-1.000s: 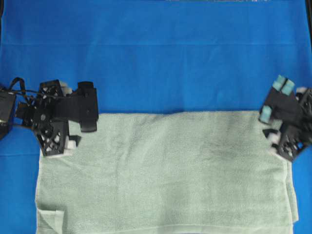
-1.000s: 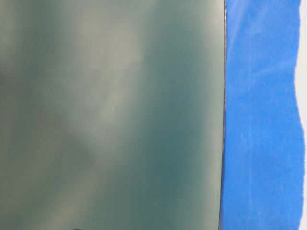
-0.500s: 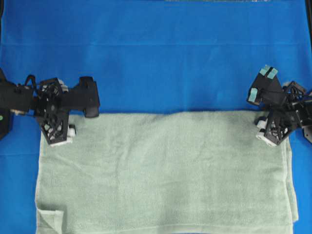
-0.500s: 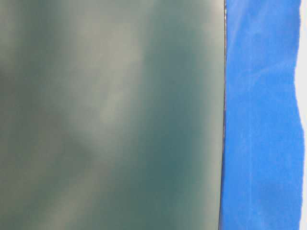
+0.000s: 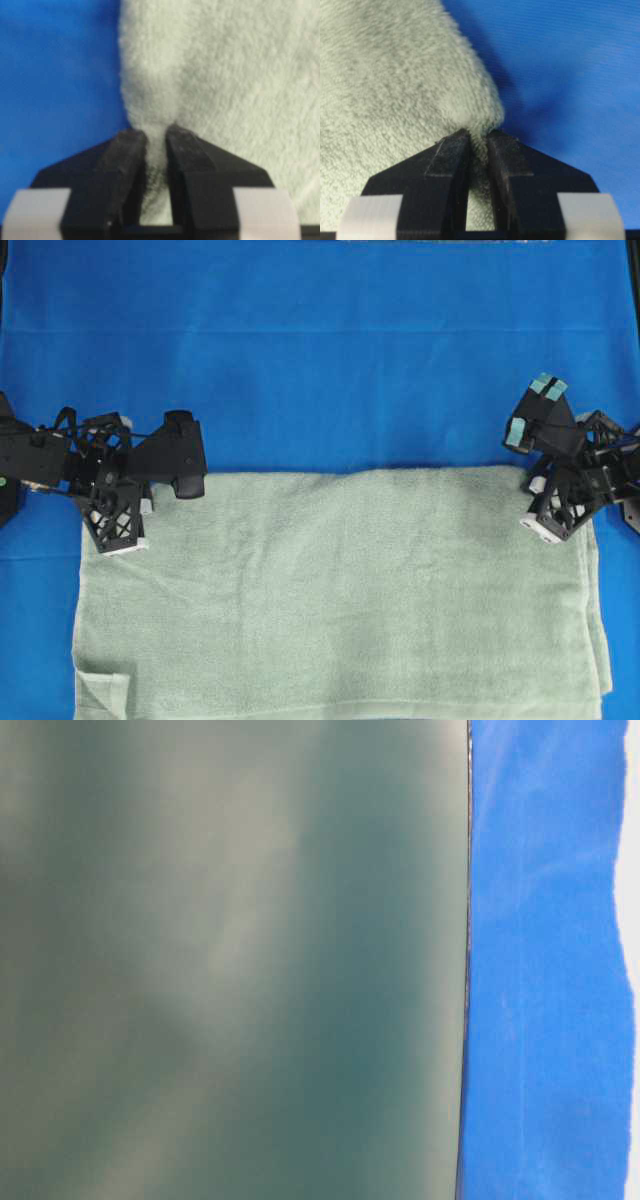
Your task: Fold a bath towel.
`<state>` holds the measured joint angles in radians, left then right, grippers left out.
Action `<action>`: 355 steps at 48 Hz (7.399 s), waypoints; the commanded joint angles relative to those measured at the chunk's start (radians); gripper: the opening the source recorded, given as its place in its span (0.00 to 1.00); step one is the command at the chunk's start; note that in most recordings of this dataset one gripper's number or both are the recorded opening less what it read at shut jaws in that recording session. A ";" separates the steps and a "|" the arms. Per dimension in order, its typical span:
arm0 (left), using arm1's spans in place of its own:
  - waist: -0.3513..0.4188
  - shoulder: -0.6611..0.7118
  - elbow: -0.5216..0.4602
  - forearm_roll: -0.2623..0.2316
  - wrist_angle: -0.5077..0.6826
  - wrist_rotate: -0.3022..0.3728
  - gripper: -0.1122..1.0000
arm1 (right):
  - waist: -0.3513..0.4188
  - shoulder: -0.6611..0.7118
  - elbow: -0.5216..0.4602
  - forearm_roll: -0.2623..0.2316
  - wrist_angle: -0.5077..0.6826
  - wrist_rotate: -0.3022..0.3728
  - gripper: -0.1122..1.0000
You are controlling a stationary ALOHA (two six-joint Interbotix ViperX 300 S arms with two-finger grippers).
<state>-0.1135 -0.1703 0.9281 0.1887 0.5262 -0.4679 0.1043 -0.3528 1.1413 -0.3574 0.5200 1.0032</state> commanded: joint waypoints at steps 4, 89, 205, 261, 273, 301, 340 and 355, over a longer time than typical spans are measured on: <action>-0.037 -0.091 -0.104 -0.009 0.150 -0.020 0.18 | 0.005 -0.153 -0.095 -0.038 0.176 -0.009 0.22; -0.387 -0.023 -0.779 0.021 0.299 -0.199 0.18 | 0.107 -0.459 -0.362 -0.660 0.936 0.126 0.22; -0.091 -0.609 0.084 0.038 0.080 -0.209 0.88 | -0.741 0.176 -0.133 -0.281 -0.163 -0.225 0.70; -0.091 -0.572 0.077 0.037 0.055 -0.183 0.88 | -0.307 0.020 -0.351 -0.067 0.063 -0.156 0.25; -0.089 -0.538 0.069 0.037 0.026 -0.129 0.88 | -0.052 0.252 -0.563 -0.075 0.092 -0.054 0.25; -0.089 -0.545 0.074 0.037 0.026 -0.121 0.88 | 0.074 0.571 -0.838 -0.087 0.086 0.080 0.25; -0.109 -0.543 0.067 0.038 -0.029 0.060 0.88 | 0.152 0.342 -0.792 -0.187 0.163 0.074 0.68; -0.325 -0.535 0.060 0.031 -0.261 0.626 0.88 | 0.098 0.156 -0.607 -0.213 0.202 0.083 0.68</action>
<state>-0.3774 -0.7087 1.0186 0.2224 0.3329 0.0598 0.2132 -0.1473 0.5154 -0.5645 0.7348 1.0876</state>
